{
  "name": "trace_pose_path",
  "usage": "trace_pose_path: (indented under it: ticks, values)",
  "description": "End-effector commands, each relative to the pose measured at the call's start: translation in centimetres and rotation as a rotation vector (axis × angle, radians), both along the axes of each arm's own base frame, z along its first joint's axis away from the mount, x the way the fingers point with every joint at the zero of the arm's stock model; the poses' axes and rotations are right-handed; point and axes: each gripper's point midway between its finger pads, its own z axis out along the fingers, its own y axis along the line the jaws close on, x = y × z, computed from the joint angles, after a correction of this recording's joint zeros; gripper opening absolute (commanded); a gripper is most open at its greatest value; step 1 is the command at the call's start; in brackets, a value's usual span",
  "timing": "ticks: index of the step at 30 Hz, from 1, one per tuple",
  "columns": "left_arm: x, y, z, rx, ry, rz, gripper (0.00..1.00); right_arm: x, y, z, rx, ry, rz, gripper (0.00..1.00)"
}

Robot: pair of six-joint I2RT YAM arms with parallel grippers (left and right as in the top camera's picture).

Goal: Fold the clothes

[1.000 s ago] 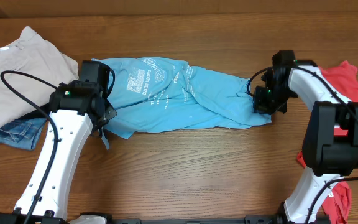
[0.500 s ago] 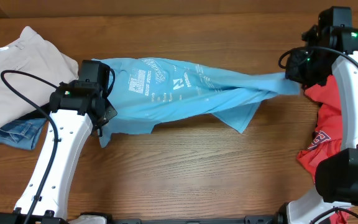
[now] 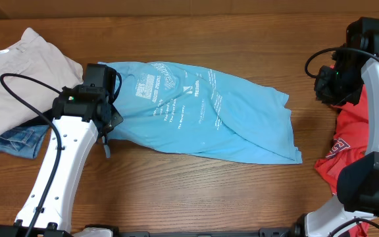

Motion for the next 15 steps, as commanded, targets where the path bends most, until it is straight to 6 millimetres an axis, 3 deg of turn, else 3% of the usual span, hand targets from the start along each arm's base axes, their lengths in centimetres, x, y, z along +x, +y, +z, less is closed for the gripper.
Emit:
trace_pose_path:
  ticks: [1, 7, 15]
  values:
    - [0.0, 0.6, 0.6, 0.033, -0.013, -0.01, 0.04, -0.6, -0.1, -0.7, 0.0, 0.033, -0.004, 0.27]
    - [0.0, 0.6, 0.6, 0.033, -0.013, -0.009, 0.04, -1.9, 1.0, -3.4, 0.05, 0.102, 0.004, 0.41]
    - [0.0, 0.5, 0.6, 0.033, -0.014, -0.009, 0.04, -2.4, 3.7, -10.6, 0.137, 0.103, 0.04, 0.61]
